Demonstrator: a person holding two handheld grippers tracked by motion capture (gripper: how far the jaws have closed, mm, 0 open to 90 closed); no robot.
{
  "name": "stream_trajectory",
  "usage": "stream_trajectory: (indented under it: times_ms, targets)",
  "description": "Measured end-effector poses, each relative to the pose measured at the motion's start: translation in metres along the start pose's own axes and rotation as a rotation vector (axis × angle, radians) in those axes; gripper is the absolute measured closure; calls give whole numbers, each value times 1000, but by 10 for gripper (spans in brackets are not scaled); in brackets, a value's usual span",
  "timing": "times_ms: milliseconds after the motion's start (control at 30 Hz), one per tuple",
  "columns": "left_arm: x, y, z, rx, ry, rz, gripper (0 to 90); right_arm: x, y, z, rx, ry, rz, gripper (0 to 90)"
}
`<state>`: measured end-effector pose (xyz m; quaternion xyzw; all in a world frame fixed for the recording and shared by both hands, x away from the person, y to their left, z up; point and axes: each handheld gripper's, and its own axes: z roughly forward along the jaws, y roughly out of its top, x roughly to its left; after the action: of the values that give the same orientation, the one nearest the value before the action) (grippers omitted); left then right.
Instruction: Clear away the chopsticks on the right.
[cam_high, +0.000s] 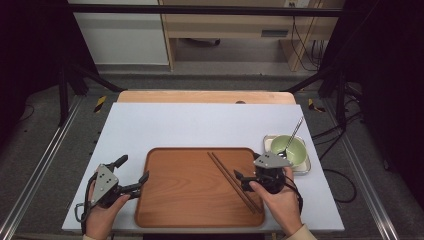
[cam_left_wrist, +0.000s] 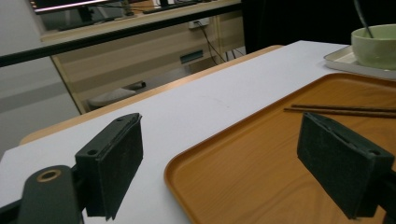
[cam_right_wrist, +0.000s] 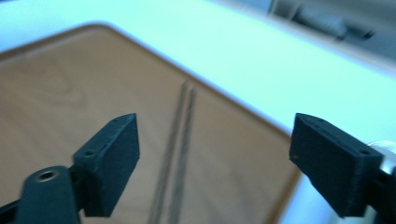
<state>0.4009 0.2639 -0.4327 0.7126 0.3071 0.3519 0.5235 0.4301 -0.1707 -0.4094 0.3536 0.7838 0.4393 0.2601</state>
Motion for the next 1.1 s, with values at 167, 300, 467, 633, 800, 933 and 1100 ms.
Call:
stream_trajectory:
  times_ms: [167,300,467,633,800,933,1100]
  targets:
    - [-12,22,14,44,-67,35,168,-20,6,-13,-115,-60,23,195]
    - [-26,40,31,83,-125,52,176,-29,2,-20,-161,-126,18,194]
    - [-44,51,51,143,-182,89,236,-41,-4,-28,-193,-187,19,205]
    - [-58,51,69,227,-242,97,413,-51,-9,-37,-201,-230,25,205]
    - [-69,48,89,310,-281,78,649,-55,-18,-50,-190,-299,7,197]
    - [-81,45,110,379,-323,76,788,-58,-29,-61,-192,-346,19,193]
    - [-96,44,131,445,-352,114,855,-56,-42,-69,-197,-412,3,193]
